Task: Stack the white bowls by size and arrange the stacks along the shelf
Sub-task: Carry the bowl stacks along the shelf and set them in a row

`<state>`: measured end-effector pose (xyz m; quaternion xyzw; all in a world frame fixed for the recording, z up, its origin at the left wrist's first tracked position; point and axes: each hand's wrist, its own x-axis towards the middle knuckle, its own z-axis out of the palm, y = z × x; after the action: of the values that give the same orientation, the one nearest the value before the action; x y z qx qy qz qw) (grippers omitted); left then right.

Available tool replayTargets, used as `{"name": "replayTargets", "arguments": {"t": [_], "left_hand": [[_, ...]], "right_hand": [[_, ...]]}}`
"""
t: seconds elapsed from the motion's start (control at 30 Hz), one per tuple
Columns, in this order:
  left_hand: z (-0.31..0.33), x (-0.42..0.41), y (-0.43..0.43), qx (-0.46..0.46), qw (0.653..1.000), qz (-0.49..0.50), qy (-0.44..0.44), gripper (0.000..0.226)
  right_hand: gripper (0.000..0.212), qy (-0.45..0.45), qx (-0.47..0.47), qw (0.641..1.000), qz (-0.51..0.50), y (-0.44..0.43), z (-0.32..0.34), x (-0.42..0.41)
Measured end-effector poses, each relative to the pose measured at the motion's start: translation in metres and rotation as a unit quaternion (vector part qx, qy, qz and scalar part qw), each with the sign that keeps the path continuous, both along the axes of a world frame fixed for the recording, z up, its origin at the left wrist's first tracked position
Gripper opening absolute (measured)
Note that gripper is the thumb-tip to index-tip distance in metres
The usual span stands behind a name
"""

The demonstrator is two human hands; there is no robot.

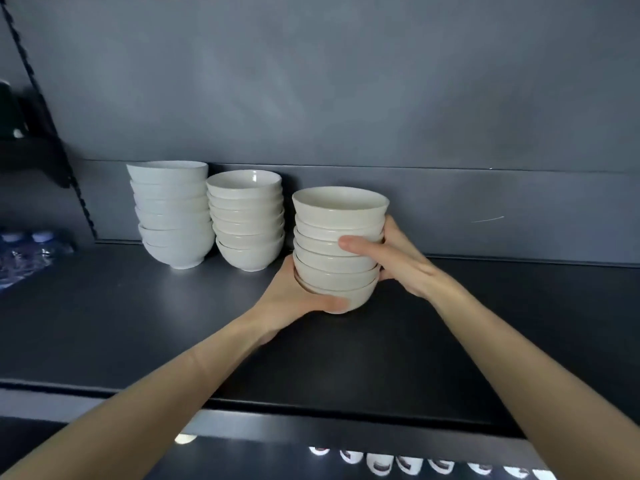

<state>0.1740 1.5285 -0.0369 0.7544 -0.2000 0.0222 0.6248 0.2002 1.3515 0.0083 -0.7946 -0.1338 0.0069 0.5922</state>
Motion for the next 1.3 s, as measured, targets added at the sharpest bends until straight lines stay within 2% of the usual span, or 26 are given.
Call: {"name": "replayTargets", "arguments": {"t": [0.1,0.2,0.5,0.57,0.7,0.83,1.03,1.3], "left_hand": [[-0.003,0.022,0.006,-0.002,1.0,-0.021,0.004,0.077],[-0.006,0.041,0.009,-0.003,1.0,-0.031,0.005,0.082],[-0.009,0.083,0.017,-0.007,0.998,-0.059,-0.006,0.078],[-0.009,0.088,0.02,0.0,0.998,-0.057,-0.014,0.079],[-0.02,0.094,0.025,-0.002,1.0,-0.005,-0.003,0.082],[-0.033,0.099,0.026,-0.003,0.997,0.071,0.015,0.082],[-0.037,0.103,0.026,-0.004,0.995,0.095,0.018,0.082],[-0.042,0.108,0.027,-0.018,0.995,0.102,0.017,0.084]], "right_hand": [[0.108,-0.009,-0.006,1.0,-0.021,0.004,-0.002,0.014],[0.099,-0.012,-0.003,0.999,-0.035,0.007,-0.005,0.028],[0.081,-0.011,0.003,0.999,-0.051,0.013,-0.011,0.064],[0.083,-0.006,0.007,0.999,-0.048,0.014,-0.011,0.069],[0.089,0.004,0.012,0.999,-0.052,0.018,-0.011,0.077],[0.08,0.005,0.017,0.998,-0.056,0.023,-0.011,0.083],[0.094,0.005,0.014,0.999,-0.049,0.025,-0.011,0.085],[0.09,-0.004,0.047,0.998,-0.037,0.027,-0.014,0.085]]}}
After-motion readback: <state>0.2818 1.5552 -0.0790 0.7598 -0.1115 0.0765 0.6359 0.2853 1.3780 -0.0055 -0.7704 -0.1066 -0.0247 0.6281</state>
